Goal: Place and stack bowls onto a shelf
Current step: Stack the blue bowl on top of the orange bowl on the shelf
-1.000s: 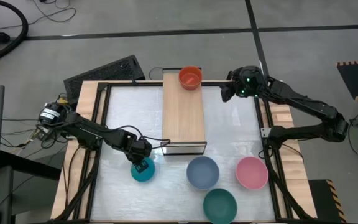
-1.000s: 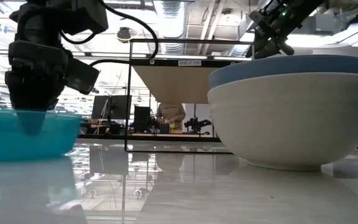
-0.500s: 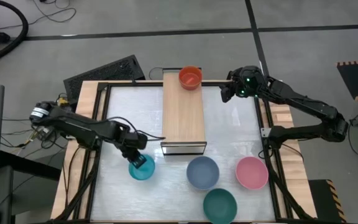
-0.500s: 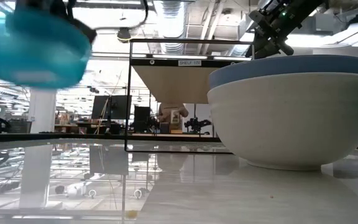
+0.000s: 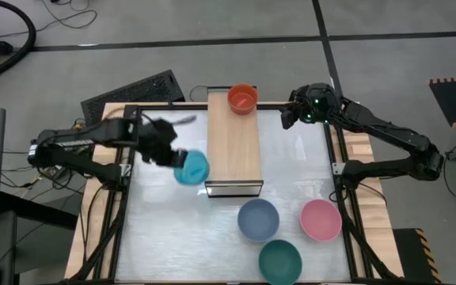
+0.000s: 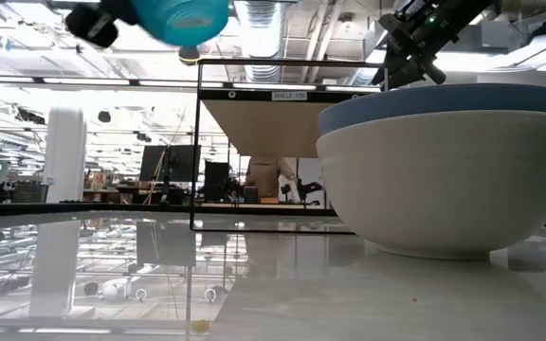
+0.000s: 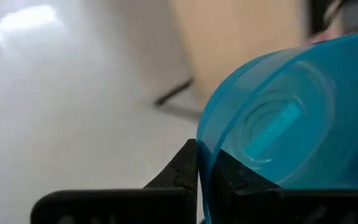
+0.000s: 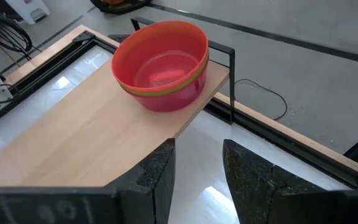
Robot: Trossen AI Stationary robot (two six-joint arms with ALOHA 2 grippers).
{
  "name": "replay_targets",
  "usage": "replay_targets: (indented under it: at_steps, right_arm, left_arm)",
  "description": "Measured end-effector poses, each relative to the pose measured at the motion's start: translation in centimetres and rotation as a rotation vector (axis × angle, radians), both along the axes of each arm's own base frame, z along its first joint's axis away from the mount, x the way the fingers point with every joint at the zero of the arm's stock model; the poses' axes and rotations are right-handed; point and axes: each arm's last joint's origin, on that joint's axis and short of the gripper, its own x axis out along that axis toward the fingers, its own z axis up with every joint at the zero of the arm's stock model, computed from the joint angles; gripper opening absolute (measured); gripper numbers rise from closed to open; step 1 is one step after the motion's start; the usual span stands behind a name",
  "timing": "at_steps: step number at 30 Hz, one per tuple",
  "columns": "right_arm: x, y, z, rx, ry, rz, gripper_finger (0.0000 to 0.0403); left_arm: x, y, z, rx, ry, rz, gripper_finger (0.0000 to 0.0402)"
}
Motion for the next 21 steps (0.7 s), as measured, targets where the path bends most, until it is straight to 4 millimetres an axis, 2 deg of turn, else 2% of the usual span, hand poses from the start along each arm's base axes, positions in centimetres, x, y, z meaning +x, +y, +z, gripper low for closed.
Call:
replay_targets:
  at_steps: [5,9,14,21]
  right_arm:
    - [0.0,0.0,0.0,-0.002,-0.002,0.0,0.0161]
    - [0.1,-0.1,0.2,-0.014,-0.024,0.0,0.0161]
    - [0.2,-0.1,0.3,-0.001,-0.045,-0.012,0.0161]
    - [0.2,-0.1,0.3,-0.001,-0.045,-0.012,0.0161]
  left_arm:
    - [-0.7,3.1,4.1,0.108,-0.138,0.221,0.0]
    - [-1.0,6.0,5.9,0.261,-0.233,0.349,0.0]
    - [-0.2,9.4,6.5,0.364,-0.335,0.442,0.0]
    - [2.5,13.7,5.4,0.402,-0.414,0.417,0.0]
